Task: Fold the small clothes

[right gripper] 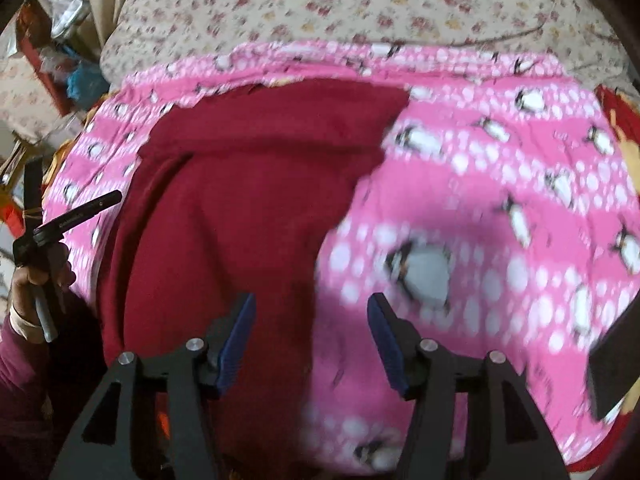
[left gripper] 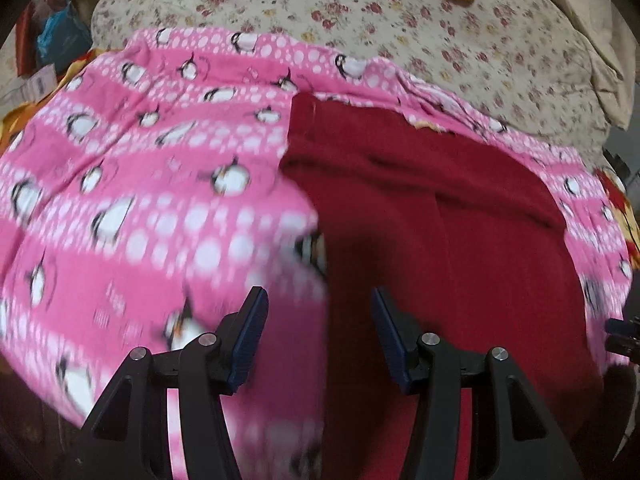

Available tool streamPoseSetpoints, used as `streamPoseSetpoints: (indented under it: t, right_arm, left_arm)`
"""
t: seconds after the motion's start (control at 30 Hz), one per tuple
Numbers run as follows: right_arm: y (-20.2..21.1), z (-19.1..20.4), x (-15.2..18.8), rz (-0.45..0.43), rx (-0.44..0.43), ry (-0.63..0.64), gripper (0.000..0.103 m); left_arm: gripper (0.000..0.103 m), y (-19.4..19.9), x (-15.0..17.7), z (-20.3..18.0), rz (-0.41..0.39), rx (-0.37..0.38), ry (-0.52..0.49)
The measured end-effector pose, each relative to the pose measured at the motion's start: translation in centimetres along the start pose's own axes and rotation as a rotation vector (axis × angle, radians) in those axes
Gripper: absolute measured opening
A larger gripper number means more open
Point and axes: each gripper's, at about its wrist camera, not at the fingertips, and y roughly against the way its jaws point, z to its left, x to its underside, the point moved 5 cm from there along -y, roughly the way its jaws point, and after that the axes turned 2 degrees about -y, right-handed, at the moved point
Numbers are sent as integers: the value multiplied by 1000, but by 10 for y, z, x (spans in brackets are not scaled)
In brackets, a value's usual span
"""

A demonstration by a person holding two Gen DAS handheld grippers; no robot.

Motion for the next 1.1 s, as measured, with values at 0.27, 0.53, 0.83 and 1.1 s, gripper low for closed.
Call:
streamPoseSetpoints:
  t: [0.27,0.53,0.83,1.1]
  right_arm:
    - [-10,10,54,85,-58,22,62]
    - [-11,17,83,129,-112,42,69]
    - [-26,33,97,188,-130,74,70]
    - [-36,36,107,206,-143,79,70]
  left_arm:
    - [33,21,68,12,85,9,38]
    - [33,31,112,7,151,86,44]
    - [43,20,122,-6,158,73,-3]
    - [38,13,124,-18,172,79,-43]
